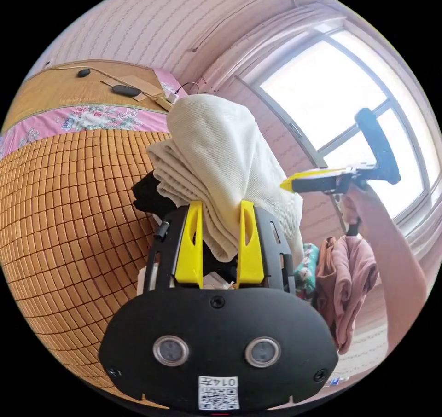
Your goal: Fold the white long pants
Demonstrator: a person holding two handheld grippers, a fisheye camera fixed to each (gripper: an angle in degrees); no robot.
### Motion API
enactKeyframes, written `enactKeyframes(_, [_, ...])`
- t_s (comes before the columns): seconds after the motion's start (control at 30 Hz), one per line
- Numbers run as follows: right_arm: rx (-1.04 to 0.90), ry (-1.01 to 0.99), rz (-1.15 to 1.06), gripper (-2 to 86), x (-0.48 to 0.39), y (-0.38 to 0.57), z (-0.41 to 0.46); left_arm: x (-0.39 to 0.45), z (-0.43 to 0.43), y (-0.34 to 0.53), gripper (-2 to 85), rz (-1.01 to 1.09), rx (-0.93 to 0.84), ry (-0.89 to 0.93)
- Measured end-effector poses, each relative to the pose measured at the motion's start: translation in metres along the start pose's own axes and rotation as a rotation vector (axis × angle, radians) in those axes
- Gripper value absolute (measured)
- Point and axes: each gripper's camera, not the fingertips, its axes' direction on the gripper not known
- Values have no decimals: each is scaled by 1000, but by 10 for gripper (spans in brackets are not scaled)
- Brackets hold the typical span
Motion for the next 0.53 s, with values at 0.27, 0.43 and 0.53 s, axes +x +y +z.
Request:
enactKeyframes(0.27, [63, 81, -26, 69, -74, -6, -38, 10, -93, 32, 80, 143, 43, -108])
enactKeyframes(0.43, [155, 198, -94, 95, -132, 21, -80, -5, -235, 134, 77, 346, 66, -270])
enactKeyframes(0.53, [232, 139, -129, 109, -179, 40, -95, -46, -332, 230, 72, 298, 32, -438])
